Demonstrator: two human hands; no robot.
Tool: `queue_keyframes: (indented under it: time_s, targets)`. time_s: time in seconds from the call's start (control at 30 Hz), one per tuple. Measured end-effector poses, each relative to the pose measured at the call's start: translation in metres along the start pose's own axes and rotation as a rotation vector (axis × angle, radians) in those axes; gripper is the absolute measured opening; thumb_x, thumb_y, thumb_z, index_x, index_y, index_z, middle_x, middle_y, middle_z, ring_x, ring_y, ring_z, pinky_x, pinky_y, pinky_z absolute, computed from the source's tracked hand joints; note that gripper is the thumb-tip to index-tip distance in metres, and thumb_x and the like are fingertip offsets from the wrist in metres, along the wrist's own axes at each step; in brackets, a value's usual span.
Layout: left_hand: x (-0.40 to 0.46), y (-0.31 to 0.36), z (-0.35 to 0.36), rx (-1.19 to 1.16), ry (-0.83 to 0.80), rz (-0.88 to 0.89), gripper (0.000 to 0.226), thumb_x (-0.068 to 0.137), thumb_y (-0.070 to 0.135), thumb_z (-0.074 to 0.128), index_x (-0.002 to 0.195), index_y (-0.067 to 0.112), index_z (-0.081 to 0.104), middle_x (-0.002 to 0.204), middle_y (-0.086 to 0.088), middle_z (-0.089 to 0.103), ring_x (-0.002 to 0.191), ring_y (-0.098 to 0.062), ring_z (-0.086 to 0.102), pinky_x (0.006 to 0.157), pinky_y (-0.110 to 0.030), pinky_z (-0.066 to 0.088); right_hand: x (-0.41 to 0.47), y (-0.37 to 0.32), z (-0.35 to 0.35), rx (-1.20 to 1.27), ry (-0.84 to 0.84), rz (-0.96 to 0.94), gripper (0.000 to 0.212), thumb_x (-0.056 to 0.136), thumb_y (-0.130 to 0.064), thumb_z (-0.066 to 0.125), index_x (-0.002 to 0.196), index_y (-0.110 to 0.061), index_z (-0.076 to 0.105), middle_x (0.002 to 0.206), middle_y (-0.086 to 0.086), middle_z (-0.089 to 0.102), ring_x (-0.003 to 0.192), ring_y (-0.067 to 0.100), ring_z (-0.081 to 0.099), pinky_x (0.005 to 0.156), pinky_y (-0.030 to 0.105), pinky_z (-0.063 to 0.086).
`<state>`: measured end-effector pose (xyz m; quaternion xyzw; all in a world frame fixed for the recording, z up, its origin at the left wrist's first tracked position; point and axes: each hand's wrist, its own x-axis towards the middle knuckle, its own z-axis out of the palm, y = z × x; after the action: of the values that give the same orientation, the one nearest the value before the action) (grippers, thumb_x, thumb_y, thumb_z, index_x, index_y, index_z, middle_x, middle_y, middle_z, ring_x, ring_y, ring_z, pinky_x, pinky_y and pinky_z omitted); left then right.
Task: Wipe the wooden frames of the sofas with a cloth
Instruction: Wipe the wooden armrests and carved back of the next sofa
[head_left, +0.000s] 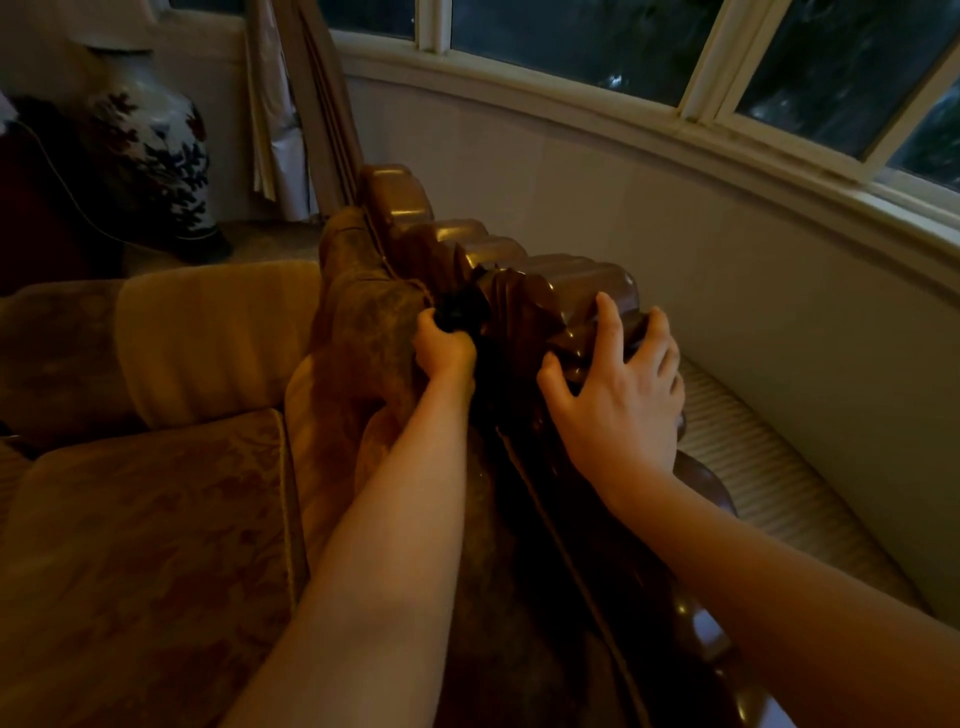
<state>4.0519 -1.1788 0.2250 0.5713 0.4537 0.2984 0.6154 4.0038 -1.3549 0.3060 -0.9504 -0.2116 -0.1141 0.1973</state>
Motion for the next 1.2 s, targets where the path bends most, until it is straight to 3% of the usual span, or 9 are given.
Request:
queue_keyframes:
  time_s: [0.1, 0.27, 0.37, 0.47, 0.6, 0.7, 1.0, 1.13, 1.2]
  targets:
    - [-0.030, -0.004, -0.006, 0.059, -0.019, 0.071, 0.044, 0.089, -0.004, 0.043, 0.130, 0.011, 0.053, 0.125, -0.013, 0.058, 0.115, -0.028, 0.054, 0.097, -0.037, 0.044, -0.001, 0.000, -0.001, 0.003, -0.006, 0.002, 0.070, 0.089, -0.058, 0.037, 0.148, -0.031, 0.009, 0.154, 0.018, 0.006, 0.140, 0.036, 0.010, 0.111, 0.051, 0.019]
    - [-0.111, -0.014, -0.035, -0.186, -0.092, 0.127, 0.028, 0.096, 0.011, 0.049, 0.121, 0.016, 0.061, 0.116, -0.002, 0.065, 0.109, -0.018, 0.061, 0.091, -0.034, 0.051, -0.001, -0.001, -0.001, 0.014, -0.014, 0.002, 0.071, 0.089, -0.059, 0.037, 0.148, -0.031, 0.008, 0.154, 0.018, 0.005, 0.141, 0.036, 0.010, 0.111, 0.051, 0.018]
    - [-0.133, 0.012, -0.034, -0.241, -0.115, 0.362, 0.034, 0.093, 0.011, 0.055, 0.127, 0.016, 0.057, 0.125, 0.001, 0.060, 0.117, -0.011, 0.055, 0.097, -0.024, 0.046, -0.001, -0.001, -0.002, 0.020, -0.024, 0.003, 0.072, 0.089, -0.060, 0.037, 0.148, -0.031, 0.008, 0.154, 0.017, 0.004, 0.141, 0.036, 0.009, 0.111, 0.051, 0.017]
    - [-0.090, 0.048, -0.017, -0.177, -0.106, 0.591, 0.036, 0.093, 0.006, 0.054, 0.129, 0.006, 0.053, 0.129, -0.003, 0.055, 0.120, -0.009, 0.048, 0.103, -0.020, 0.039, 0.000, 0.000, -0.003, 0.009, -0.027, -0.003, 0.072, 0.089, -0.060, 0.037, 0.148, -0.030, 0.008, 0.155, 0.017, 0.003, 0.141, 0.036, 0.009, 0.112, 0.051, 0.017]
    - [-0.018, 0.069, 0.002, -0.072, -0.165, 0.445, 0.033, 0.096, 0.010, 0.051, 0.128, 0.005, 0.055, 0.127, -0.014, 0.057, 0.118, -0.022, 0.053, 0.097, -0.026, 0.040, -0.001, 0.000, -0.002, 0.004, -0.020, 0.003, 0.071, 0.089, -0.059, 0.037, 0.148, -0.030, 0.009, 0.154, 0.018, 0.004, 0.141, 0.037, 0.009, 0.111, 0.051, 0.018]
    - [-0.006, 0.066, 0.008, -0.066, -0.143, 0.419, 0.034, 0.097, 0.010, 0.048, 0.131, 0.006, 0.053, 0.129, -0.013, 0.055, 0.121, -0.025, 0.051, 0.094, -0.023, 0.038, 0.000, 0.000, -0.003, -0.001, -0.021, 0.004, 0.071, 0.089, -0.058, 0.037, 0.148, -0.030, 0.009, 0.154, 0.018, 0.004, 0.141, 0.037, 0.010, 0.111, 0.051, 0.018]
    - [-0.116, -0.026, -0.027, -0.072, -0.135, 0.383, 0.047, 0.094, 0.000, 0.046, 0.140, 0.010, 0.044, 0.144, -0.007, 0.044, 0.136, -0.014, 0.037, 0.113, -0.035, 0.032, -0.001, 0.001, -0.005, 0.043, -0.040, -0.006, 0.070, 0.090, -0.060, 0.035, 0.148, -0.030, 0.008, 0.155, 0.017, 0.002, 0.141, 0.036, 0.007, 0.112, 0.051, 0.015]
    - [-0.186, -0.058, -0.041, -0.003, -0.150, 0.425, 0.046, 0.097, 0.005, 0.045, 0.141, 0.021, 0.041, 0.150, 0.006, 0.031, 0.133, 0.012, 0.022, 0.103, 0.000, 0.021, -0.001, 0.001, -0.006, 0.090, -0.032, -0.007, 0.066, 0.092, -0.061, 0.030, 0.148, -0.032, 0.011, 0.155, 0.016, 0.004, 0.142, 0.036, 0.008, 0.112, 0.051, 0.015]
    - [-0.213, -0.064, -0.045, 0.011, -0.174, 0.466, 0.049, 0.097, 0.007, 0.047, 0.141, 0.026, 0.038, 0.150, 0.011, 0.028, 0.131, 0.021, 0.017, 0.102, 0.002, 0.019, -0.001, 0.002, -0.007, 0.135, -0.026, 0.006, 0.062, 0.093, -0.060, 0.029, 0.147, -0.034, 0.015, 0.155, 0.014, 0.006, 0.142, 0.034, 0.009, 0.113, 0.051, 0.015]
